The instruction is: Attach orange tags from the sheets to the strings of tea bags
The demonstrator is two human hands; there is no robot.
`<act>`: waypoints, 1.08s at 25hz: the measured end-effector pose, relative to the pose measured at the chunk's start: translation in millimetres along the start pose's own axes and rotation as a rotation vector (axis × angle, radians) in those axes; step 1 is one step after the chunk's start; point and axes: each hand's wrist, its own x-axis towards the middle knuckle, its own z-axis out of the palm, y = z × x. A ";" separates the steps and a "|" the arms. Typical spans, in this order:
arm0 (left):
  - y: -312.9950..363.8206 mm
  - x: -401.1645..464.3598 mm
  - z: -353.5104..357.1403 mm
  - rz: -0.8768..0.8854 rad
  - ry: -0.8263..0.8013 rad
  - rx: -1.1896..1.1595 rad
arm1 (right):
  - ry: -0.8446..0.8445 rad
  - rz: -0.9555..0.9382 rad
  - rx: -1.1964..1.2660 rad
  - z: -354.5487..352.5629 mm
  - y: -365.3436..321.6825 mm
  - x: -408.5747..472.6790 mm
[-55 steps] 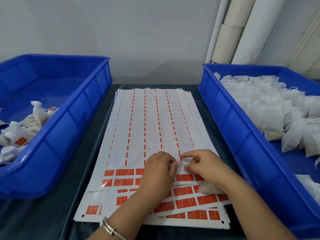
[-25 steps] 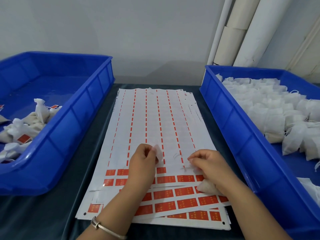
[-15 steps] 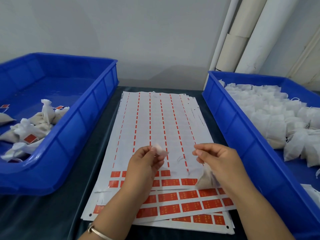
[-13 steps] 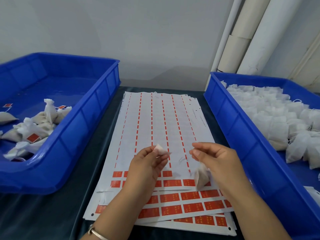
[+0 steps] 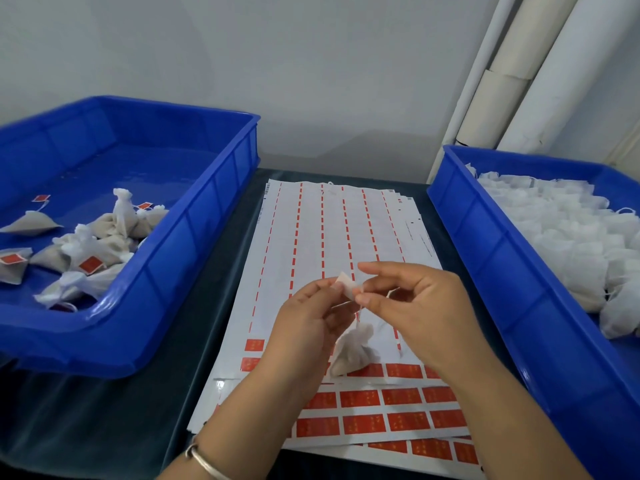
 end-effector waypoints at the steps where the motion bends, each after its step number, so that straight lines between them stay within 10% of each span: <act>1: -0.3 0.5 0.9 0.004 -0.004 0.015 | -0.003 0.000 -0.013 -0.5 0.6 2.8; 27: 2.9 -5.1 8.2 -0.135 -0.233 -0.118 | 0.117 0.191 0.262 -3.4 14.8 13.1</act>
